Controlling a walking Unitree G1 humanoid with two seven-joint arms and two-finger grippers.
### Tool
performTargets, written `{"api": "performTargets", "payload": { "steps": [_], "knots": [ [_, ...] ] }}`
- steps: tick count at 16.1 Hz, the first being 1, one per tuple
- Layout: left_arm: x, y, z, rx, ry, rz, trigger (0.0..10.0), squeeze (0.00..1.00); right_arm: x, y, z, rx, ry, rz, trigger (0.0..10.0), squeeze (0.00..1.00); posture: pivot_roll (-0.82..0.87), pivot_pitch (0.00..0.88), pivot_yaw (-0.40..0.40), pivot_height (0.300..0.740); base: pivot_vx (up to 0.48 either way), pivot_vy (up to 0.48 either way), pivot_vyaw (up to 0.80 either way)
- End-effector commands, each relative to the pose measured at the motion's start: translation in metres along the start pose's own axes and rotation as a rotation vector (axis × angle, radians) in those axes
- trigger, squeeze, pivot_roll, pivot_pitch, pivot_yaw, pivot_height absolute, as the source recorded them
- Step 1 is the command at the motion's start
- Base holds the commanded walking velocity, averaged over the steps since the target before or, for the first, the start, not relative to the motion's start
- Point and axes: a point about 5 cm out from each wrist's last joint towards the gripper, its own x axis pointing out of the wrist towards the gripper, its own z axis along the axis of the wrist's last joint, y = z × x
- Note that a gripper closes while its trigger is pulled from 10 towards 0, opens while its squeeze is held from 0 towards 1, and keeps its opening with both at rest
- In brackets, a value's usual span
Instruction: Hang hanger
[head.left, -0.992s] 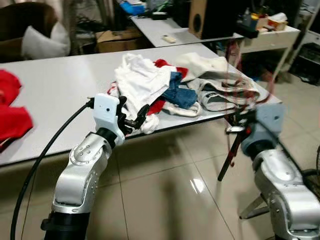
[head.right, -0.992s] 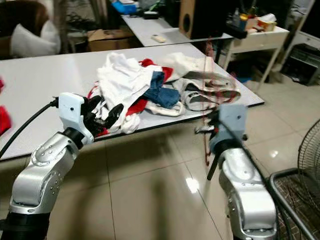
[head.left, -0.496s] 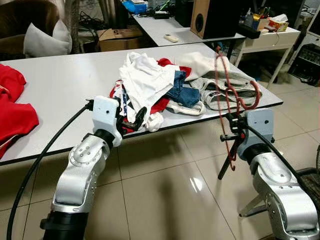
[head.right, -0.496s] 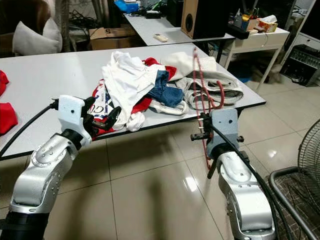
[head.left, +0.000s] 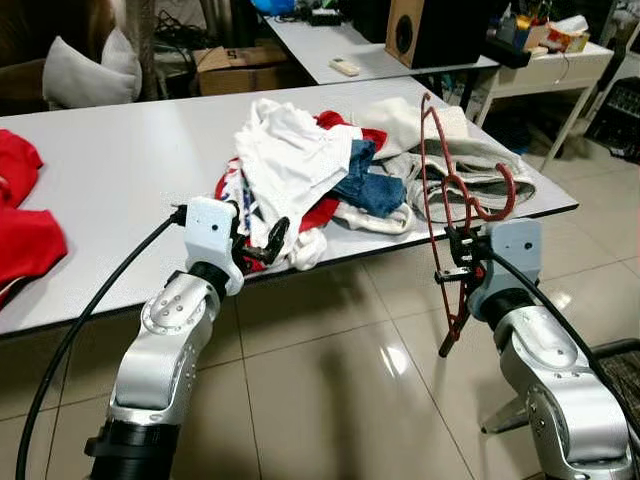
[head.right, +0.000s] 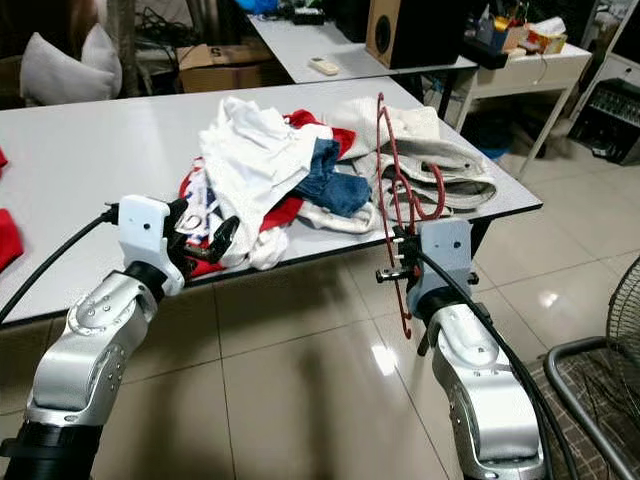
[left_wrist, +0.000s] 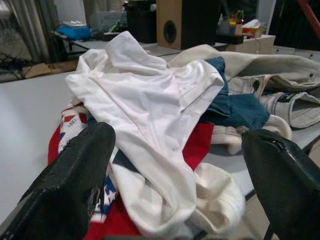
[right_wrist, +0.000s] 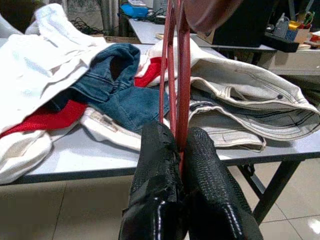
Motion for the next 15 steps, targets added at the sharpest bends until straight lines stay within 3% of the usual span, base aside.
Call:
{"api": "performTargets", "payload": {
  "steps": [1, 15],
  "knots": [
    [0.0020, 0.0035, 0.0024, 0.007, -0.009, 0.023, 10.0, 0.71, -0.0007, 0.0005, 0.0002, -0.002, -0.011, 0.013, 10.0, 0.00, -0.12, 0.000, -0.005, 0.740, 0.326, 0.000, 0.00],
    [0.0018, 0.0058, 0.0045, -0.006, -0.020, 0.025, 10.0, 0.73, -0.0009, 0.0006, 0.0022, 0.029, -0.040, 0.007, 10.0, 0.00, -0.11, 0.000, -0.003, 0.740, 0.353, 0.000, 0.00]
  ]
}}
